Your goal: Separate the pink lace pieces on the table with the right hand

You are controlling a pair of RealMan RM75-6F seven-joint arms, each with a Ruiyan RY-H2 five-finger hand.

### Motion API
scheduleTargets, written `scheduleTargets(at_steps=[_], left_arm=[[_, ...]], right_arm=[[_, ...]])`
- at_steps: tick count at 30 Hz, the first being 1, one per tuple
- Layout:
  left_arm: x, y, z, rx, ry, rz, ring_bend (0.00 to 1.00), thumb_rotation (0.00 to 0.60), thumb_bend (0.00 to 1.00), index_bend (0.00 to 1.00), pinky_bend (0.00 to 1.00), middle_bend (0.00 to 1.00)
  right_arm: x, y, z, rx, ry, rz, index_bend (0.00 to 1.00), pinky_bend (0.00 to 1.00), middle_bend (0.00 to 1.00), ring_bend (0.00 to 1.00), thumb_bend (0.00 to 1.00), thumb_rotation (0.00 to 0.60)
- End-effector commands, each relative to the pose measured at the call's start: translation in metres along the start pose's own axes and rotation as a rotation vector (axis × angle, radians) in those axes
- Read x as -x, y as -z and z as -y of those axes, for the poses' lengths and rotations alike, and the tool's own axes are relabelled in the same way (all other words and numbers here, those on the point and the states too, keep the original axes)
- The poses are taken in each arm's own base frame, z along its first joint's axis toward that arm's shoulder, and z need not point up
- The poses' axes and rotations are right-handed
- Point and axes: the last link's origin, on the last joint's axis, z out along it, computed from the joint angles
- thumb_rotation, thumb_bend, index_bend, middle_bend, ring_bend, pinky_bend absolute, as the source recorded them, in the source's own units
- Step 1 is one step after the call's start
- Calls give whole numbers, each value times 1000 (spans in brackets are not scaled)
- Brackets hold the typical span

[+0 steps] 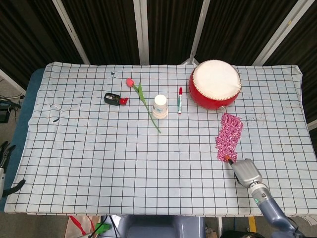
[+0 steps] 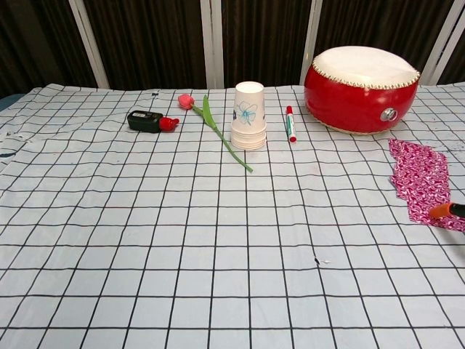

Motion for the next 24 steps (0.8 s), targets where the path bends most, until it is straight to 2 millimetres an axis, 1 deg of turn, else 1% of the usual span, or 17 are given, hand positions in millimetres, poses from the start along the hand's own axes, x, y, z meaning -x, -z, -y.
scheduleTargets(at_steps=[1,8,16,21,24], left_arm=[[0,0,-1,3,-2,0,0,600,247,116,19,0],[1,0,-2,4,-5,2,0,600,247,117,19,0],[0,1,-1,3,-4,1,0,600,247,118,19,0],[1,1,-2,8,-6,3,0,600,248,118,19,0],[1,1,-3,9,-5,4,0,600,247,118,19,0]], right_arm=[[2,3,-1,-2,4,3,130,471,838,807,764,600],[7,19,2,-37,24,0,130,472,838,807,764,600],[21,40,7,-78,65,25,130,472,838,807,764,600],[21,52,11,-98,71,14,131,472,838,807,765,600],[17,51,12,-100,67,-2,131,472,838,807,765,600]])
